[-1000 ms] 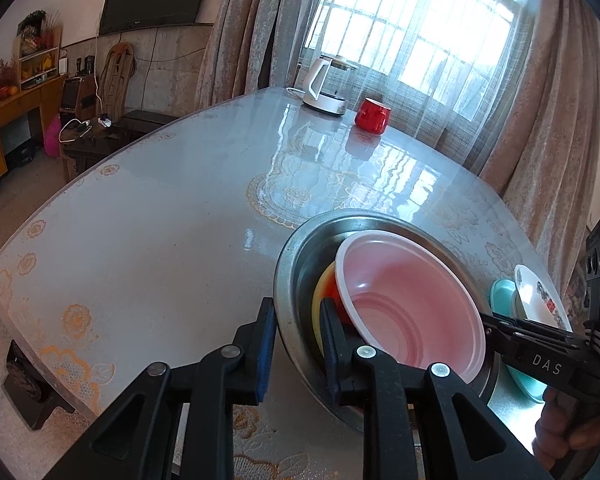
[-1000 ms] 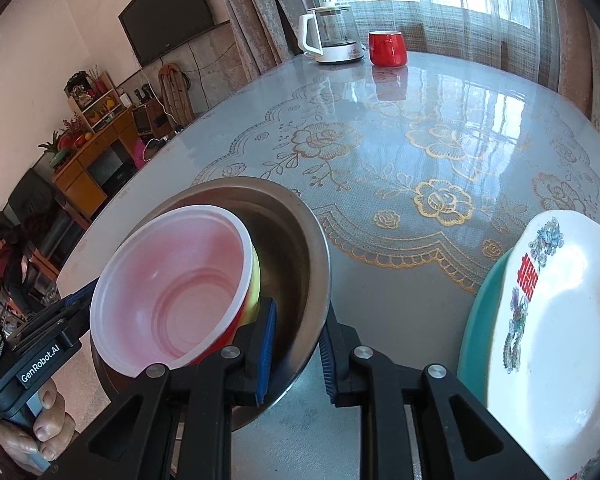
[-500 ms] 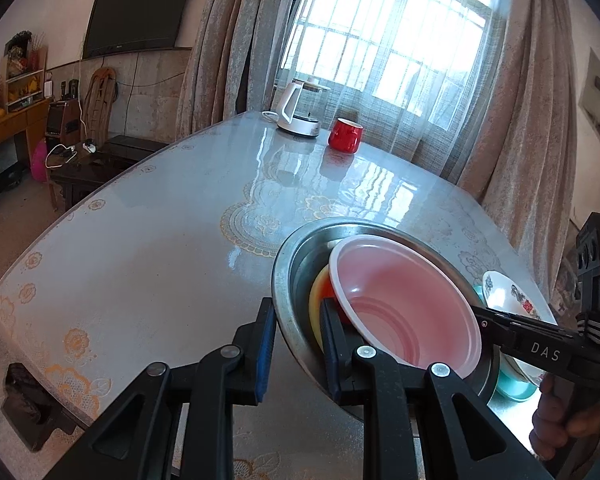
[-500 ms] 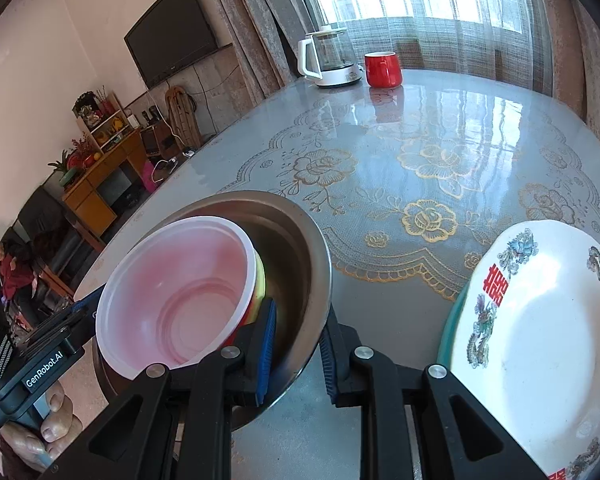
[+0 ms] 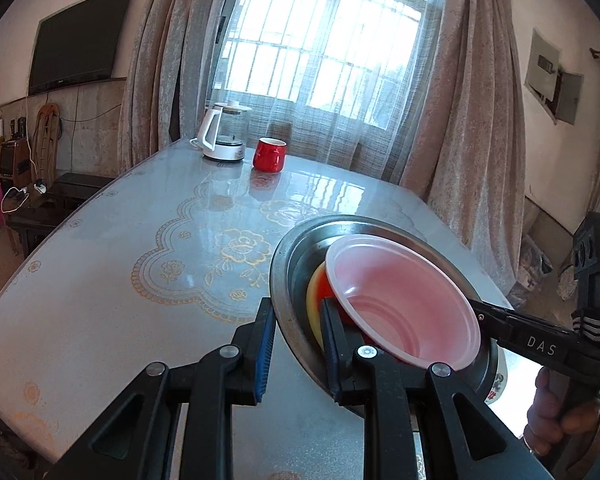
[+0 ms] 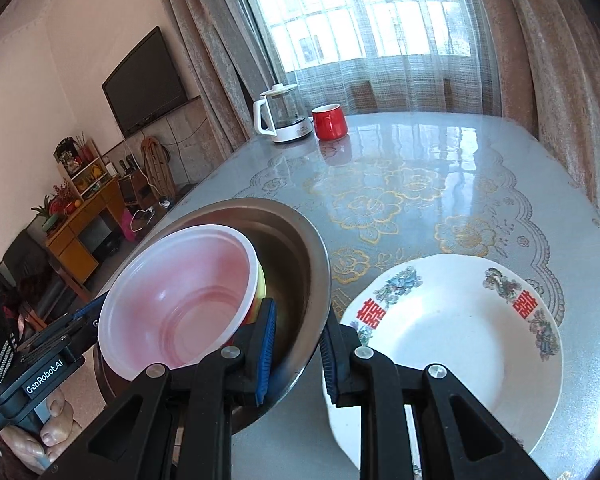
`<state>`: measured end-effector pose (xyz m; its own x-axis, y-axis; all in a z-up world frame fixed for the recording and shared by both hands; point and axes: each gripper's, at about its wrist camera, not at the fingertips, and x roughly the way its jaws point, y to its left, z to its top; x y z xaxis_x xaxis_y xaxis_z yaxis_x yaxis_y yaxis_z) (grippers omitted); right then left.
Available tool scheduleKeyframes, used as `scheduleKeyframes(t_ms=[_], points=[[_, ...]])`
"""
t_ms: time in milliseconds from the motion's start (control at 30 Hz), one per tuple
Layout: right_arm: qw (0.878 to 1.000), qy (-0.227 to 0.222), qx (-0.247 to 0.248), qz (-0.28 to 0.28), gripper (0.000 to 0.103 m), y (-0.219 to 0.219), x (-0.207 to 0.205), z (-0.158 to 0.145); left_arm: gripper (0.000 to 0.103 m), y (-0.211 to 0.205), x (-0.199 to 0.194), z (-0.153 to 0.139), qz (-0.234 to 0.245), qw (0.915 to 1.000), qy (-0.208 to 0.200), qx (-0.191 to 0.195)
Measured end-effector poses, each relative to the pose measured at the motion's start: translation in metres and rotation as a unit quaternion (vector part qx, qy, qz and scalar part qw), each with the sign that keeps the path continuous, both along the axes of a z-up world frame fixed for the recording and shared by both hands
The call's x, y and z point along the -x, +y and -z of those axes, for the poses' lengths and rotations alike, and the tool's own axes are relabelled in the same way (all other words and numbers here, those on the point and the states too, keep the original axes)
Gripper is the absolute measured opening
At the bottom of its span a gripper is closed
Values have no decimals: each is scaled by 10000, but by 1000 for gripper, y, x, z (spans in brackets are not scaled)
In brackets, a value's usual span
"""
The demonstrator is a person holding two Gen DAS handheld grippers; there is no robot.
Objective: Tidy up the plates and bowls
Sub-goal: 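Lift the steel bowl with nested bowls and carry it over the plate stack, then lower the steel bowl onto the white character plate atop the teal plate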
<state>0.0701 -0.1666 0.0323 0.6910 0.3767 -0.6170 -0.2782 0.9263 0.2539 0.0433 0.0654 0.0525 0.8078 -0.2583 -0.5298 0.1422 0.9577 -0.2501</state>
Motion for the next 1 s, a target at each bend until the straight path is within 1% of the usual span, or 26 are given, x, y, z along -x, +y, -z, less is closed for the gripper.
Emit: scheduleKeyframes(t_ms=[167,400,500,600,800,900,1000], points=[[9989,-106,-6,459,22,-40,10,-9,22,-38,-16,-7,487,9988,18,8],[9938,63,12,1113,22,-88,15,0,22,-91,-35,-2,1028,9945,207,-19],[9915,153,56,1289,22,-103,16,6,22,-106,-40,4,1140,9930,318,6],[9895,267,159,1411,22,-112,13,16,22,-119,-43,13,1213,9915,452,-89],[9862,527,158,1560,22,-125,11,38,22,-133,-46,32,1290,9890,688,-247],[9849,569,270,1611,22,-127,11,44,22,-138,-48,40,1312,9876,818,-257],[9833,556,379,1690,22,-129,12,48,22,-142,-49,45,1369,9863,905,-181]])
